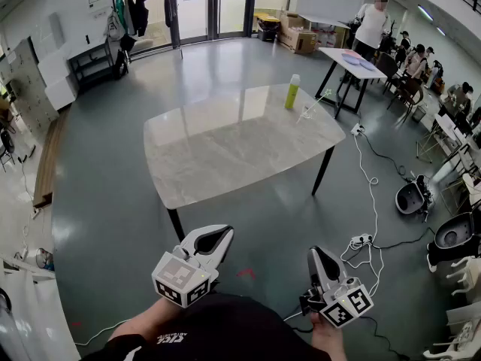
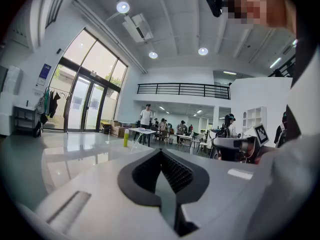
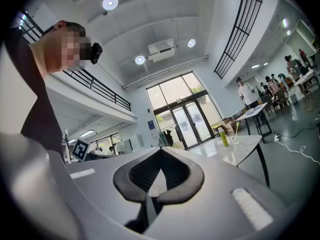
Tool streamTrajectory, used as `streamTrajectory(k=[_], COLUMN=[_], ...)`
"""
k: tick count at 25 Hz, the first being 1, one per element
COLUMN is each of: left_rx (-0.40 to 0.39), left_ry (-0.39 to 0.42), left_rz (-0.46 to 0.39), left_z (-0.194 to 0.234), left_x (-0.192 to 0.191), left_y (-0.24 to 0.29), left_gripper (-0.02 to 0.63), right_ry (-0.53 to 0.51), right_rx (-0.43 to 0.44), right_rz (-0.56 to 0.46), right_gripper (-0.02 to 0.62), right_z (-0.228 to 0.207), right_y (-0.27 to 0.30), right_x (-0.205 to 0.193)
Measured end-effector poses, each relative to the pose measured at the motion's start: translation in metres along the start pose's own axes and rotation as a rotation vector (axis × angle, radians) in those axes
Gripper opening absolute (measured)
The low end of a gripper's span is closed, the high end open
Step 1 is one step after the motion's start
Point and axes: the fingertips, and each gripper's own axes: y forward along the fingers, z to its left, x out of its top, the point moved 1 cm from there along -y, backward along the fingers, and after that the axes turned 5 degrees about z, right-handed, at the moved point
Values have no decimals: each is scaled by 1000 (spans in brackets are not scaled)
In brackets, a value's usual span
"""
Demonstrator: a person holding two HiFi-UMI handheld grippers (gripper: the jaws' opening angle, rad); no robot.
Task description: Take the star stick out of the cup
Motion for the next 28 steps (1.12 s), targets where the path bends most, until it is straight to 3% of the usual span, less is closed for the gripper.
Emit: streamTrajectory(k=[9, 14, 21, 28], left_rx=[-29, -62, -72, -121], left_ry=[-37, -52, -29, -27], left_rz=[8, 22, 58, 45], left_z=[-41, -68, -62, -47], left_x=[-7, -11, -12, 0], left_y=[17, 33, 61, 135], left_gripper=[3, 2, 3, 3], right_ry=[41, 82, 138, 158], right_rx=[31, 33, 20, -25], right_rz=[-49, -24, -5, 28], right_gripper=[12, 12, 12, 12], right_z=[-13, -26, -54, -110], right_y=[-42, -62, -58, -32], right_x=[4, -7, -13, -5])
